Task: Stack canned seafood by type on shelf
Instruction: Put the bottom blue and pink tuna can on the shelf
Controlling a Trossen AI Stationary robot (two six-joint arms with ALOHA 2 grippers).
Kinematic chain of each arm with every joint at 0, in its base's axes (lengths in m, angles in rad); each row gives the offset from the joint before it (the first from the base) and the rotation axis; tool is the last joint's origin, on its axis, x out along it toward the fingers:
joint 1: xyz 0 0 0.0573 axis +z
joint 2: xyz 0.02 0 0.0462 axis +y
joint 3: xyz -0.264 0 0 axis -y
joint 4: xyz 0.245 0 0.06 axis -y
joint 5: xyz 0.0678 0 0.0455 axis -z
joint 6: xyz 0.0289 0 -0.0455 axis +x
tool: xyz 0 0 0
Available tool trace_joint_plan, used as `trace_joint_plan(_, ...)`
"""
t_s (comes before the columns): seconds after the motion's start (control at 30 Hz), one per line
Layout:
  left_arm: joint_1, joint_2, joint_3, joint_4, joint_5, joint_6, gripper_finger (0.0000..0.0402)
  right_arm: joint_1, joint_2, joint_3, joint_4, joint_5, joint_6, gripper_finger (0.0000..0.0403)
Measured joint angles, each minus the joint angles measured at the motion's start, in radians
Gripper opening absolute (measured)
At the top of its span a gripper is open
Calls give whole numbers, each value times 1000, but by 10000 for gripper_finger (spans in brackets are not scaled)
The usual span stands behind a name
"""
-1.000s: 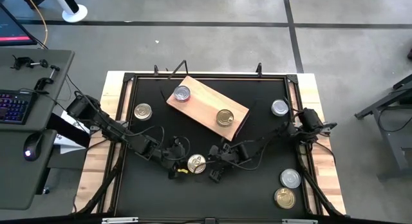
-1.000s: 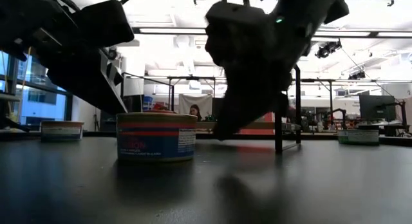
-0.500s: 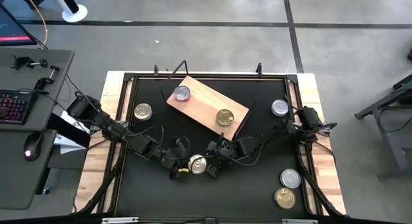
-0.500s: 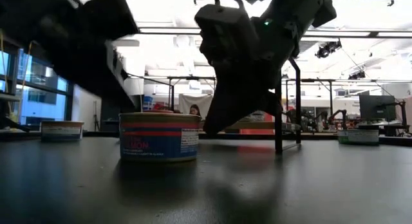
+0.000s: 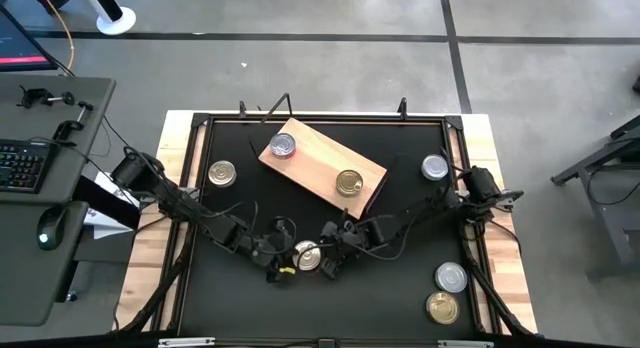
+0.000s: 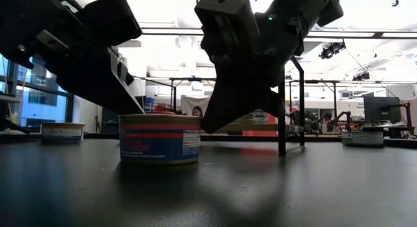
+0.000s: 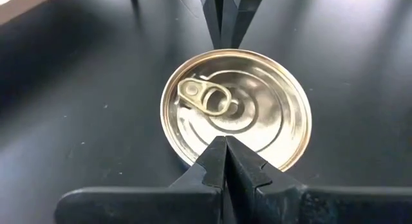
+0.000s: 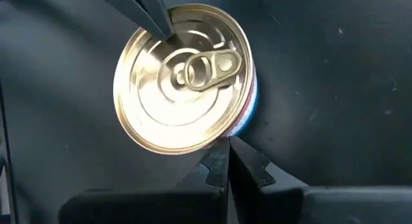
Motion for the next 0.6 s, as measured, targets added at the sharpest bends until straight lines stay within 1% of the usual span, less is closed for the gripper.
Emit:
trace_joint_plan(0.2,-2,8,1,-2,6,-1,0,0,0,0,5,0,0,0)
trace_joint_plan(0.33,-2,8,1,-11,8,-1,0,1,-10,1,24,-33,-12,0)
trace_joint_plan(0.47,-3,7,0,-30,9,-2,0,1,-23,31,15,-60,-73,0)
trace_joint_plan(0.57,-4,4,0,-41,14,-10,0,0,-31,68,27,-57,-106,0)
trace_joint_plan(0.6,-4,5,-1,-48,29,-10,0,-1,-31,83,36,-53,-119,0)
